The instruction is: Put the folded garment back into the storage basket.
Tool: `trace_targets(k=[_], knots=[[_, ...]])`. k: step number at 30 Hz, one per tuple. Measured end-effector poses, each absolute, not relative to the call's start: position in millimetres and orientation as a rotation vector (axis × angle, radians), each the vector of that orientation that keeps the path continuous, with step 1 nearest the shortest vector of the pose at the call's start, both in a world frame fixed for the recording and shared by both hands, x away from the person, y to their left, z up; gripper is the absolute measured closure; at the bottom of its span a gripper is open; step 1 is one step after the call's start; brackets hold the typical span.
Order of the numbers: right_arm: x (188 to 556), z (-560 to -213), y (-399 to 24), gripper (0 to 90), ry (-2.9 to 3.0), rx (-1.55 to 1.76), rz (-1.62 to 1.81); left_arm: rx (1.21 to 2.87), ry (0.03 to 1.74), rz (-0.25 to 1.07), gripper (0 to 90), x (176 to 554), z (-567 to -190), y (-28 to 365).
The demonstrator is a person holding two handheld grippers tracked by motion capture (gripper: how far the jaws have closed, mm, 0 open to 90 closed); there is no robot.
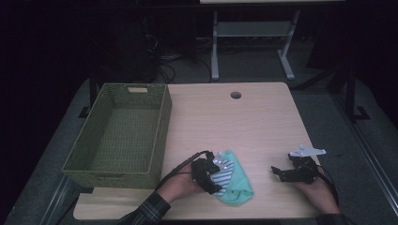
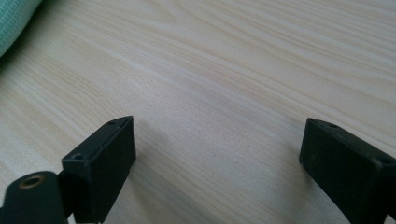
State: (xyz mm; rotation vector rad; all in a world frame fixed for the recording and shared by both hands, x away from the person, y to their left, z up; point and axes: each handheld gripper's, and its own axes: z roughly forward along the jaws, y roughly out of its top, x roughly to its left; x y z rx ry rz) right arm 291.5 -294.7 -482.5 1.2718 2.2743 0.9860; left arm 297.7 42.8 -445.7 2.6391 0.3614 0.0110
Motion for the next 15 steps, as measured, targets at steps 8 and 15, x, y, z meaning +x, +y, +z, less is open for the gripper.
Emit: trace_targets(k=[8, 15], knots=[[291.4, -482.5, -294.7, 10.0, 2.274, 1.273, 0.985, 2.627, 0.384, -0.022, 64.8, 300.6, -443.6, 42.9], [291.5, -482.4, -294.8, 10.0, 2.275, 1.273, 0.984, 2.603, 0.423, -0.059, 70.8, 304.1, -442.7, 44.9]])
